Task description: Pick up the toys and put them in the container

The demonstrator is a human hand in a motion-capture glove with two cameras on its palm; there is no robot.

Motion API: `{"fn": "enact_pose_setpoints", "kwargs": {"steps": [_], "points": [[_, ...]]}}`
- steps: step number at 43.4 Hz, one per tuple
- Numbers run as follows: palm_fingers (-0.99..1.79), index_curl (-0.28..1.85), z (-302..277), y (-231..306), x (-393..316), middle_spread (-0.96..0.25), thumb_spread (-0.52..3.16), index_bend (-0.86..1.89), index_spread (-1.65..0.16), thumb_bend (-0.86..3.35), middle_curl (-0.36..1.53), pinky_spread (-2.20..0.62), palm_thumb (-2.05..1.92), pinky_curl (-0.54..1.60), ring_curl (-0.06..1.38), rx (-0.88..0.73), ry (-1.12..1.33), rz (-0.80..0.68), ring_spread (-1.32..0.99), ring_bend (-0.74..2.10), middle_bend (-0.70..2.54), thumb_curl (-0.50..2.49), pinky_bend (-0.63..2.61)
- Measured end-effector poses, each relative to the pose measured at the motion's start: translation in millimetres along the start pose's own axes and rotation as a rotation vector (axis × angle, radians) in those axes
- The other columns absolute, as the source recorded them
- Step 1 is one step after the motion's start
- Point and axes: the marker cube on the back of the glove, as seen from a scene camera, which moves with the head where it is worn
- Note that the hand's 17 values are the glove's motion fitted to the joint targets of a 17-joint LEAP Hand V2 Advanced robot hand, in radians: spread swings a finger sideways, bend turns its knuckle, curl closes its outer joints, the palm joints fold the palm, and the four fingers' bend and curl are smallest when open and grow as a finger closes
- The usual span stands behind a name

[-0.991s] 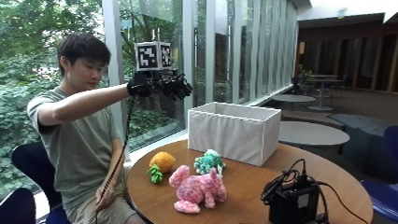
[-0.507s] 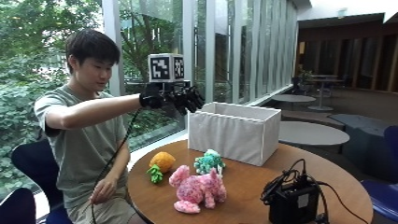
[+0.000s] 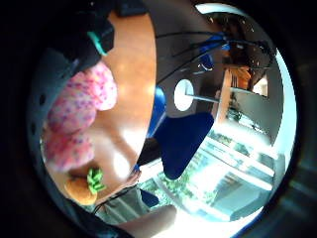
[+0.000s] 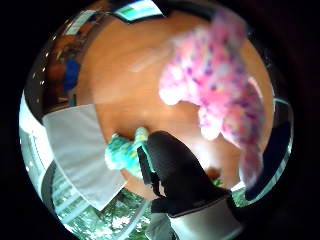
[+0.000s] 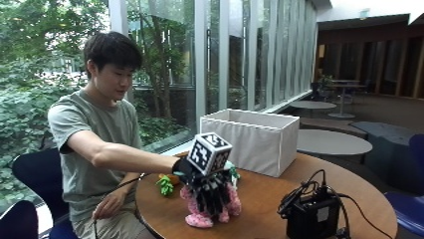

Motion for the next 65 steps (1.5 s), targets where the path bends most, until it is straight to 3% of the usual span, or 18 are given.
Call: {"fn": "enact_pose_setpoints", "kwargs": {"steps": [5,10,14,24,30,38,43,48,50,56,60,65], "points": [[0.18,0.12,61.5,-17.0,-6.0,-0.01,1.23,0.08,-0.09,0.01,0.38,-0.14,0.04,0.37,0.32,-0.018,-0.03,0.016,-0.14,0.96,0.47,0.18,1.07],[0.53,0.11,79.8,-23.3,-8.4,-0.07,1.31,0.12,-0.08,0.1,0.46,-0.2,0.21,0.35,0.35,0.268,-0.071,-0.009,-0.21,1.1,0.73,0.24,1.05],[0.8,0.12,78.1,-29.5,-7.4,-0.11,1.3,0.19,-0.11,0.21,0.52,-0.25,0.43,0.35,0.38,0.36,-0.065,-0.041,-0.25,1.21,0.85,0.33,1.06],[0.95,0.21,63.0,-46.5,-1.7,-0.17,1.1,0.43,-0.22,0.26,0.65,-0.31,0.63,0.39,0.46,0.253,-0.142,-0.109,-0.33,1.26,1.06,0.48,0.99],[0.94,0.29,-3.5,-41.7,14.9,-0.19,1.0,0.61,-0.27,0.26,0.72,-0.33,0.65,0.41,0.5,0.186,-0.205,-0.165,-0.37,1.28,1.14,0.55,0.96],[0.9,0.39,-103.1,5.8,-0.9,-0.2,0.88,0.78,-0.32,0.25,0.79,-0.35,0.67,0.44,0.54,0.417,-0.175,-0.349,-0.39,1.32,1.21,0.64,0.96],[0.87,0.44,-166.5,46.7,-27.6,-0.21,0.8,0.85,-0.33,0.25,0.82,-0.36,0.67,0.46,0.56,0.545,-0.161,-0.368,-0.41,1.34,1.24,0.69,0.99],[0.86,0.5,-213.6,108.8,-82.9,-0.21,0.73,0.91,-0.34,0.25,0.85,-0.36,0.67,0.48,0.58,0.614,-0.145,-0.644,-0.41,1.36,1.28,0.75,1.0],[0.84,0.52,-227.0,127.5,-106.0,-0.2,0.71,0.92,-0.35,0.25,0.86,-0.36,0.67,0.49,0.6,0.626,-0.122,-0.737,-0.41,1.37,1.28,0.77,1.01],[0.81,0.58,-256.4,172.1,-198.4,-0.2,0.64,0.96,-0.35,0.24,0.88,-0.36,0.66,0.51,0.62,0.541,-0.252,-0.743,-0.41,1.39,1.31,0.82,1.03],[0.79,0.62,-251.8,174.1,-244.9,-0.2,0.6,0.98,-0.35,0.24,0.9,-0.35,0.66,0.52,0.64,0.585,-0.034,-0.802,-0.41,1.4,1.32,0.86,1.04],[0.77,0.67,-242.9,184.9,-307.3,-0.19,0.56,0.98,-0.35,0.24,0.91,-0.35,0.65,0.53,0.65,0.561,0.01,-0.884,-0.4,1.41,1.34,0.9,1.06]]}}
